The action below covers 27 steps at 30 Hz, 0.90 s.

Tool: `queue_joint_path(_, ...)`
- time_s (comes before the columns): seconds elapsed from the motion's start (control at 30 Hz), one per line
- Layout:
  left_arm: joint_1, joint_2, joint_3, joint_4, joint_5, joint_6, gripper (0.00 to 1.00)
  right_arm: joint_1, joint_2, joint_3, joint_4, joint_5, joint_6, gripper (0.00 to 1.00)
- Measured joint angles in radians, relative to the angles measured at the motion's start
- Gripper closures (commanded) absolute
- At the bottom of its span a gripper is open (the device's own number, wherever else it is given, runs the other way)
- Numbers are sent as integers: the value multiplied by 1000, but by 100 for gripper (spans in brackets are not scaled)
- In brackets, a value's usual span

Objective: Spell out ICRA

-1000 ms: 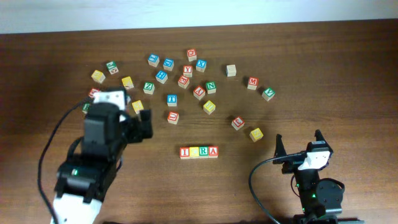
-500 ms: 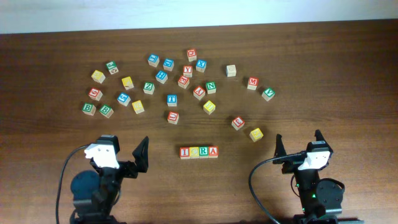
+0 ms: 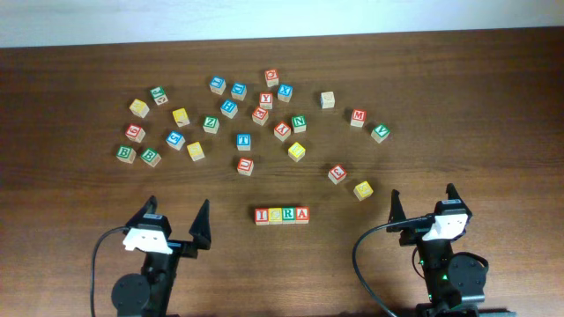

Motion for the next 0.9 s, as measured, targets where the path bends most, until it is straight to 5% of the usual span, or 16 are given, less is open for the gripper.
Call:
queue_joint_path(0.13,-1,-2,-18,101,-50,0,1,0,0,0,0,0,0,2)
queue_joint_path(0.3,-25,-3,-24,-13,-98,0,1,0,0,0,0,0,0,2)
queue_joint_path(0.9,-85,-5,-24,-22,-189,8,1,0,0,0,0,0,1,2)
